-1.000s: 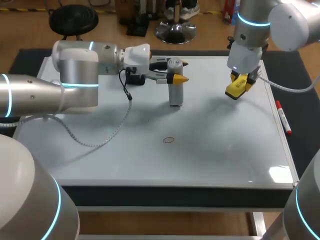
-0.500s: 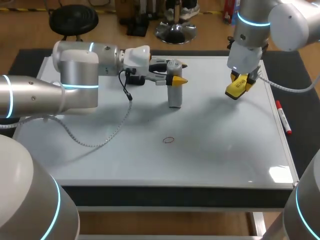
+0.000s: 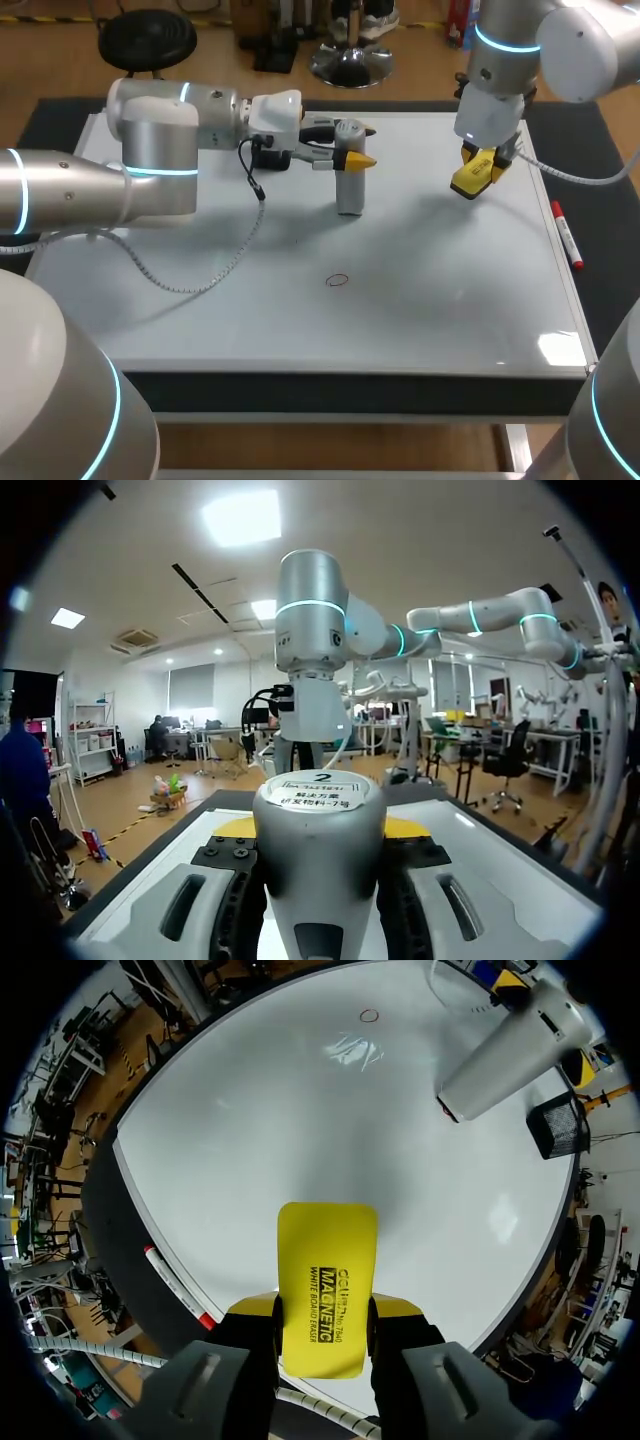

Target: Pick up the inspection probe, press it on each red-marked spot on the whiteboard one by one, put down the probe, pick up the eraser, and wipe off all the red marks.

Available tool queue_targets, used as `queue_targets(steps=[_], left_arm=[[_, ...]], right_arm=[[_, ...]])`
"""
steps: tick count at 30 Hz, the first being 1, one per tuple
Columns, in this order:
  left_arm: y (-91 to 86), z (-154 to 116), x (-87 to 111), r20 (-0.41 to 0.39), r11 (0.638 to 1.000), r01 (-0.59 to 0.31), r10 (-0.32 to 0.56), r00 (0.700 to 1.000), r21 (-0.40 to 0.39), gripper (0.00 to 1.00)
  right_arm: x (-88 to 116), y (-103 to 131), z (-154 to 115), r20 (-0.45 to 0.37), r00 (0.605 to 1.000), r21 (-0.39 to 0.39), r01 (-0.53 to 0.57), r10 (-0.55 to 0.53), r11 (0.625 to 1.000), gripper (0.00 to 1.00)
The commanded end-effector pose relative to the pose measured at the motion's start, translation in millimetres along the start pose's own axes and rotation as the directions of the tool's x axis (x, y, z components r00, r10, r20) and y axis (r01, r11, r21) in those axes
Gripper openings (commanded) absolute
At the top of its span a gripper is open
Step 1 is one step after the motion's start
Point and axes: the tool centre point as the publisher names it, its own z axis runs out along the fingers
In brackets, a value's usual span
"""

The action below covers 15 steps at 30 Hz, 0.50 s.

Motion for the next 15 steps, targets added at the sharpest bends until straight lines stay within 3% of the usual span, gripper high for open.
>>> queue_targets(steps=[1,15], left_arm=[[0.3,0.1,-1.7,-0.006,1.000,0.000,0.000,1.000,0.000,0.00],[-3.4,-0.7,-2.3,-0.024,1.000,-0.008,0.008,1.000,-0.007,0.00]], right_arm=[[-0.3,-0.7,-0.7,-0.004,1.000,0.002,0.001,-0.001,1.000,0.00],[-0.3,-0.7,-0.7,-0.004,1.000,0.002,0.001,-0.001,1.000,0.00]])
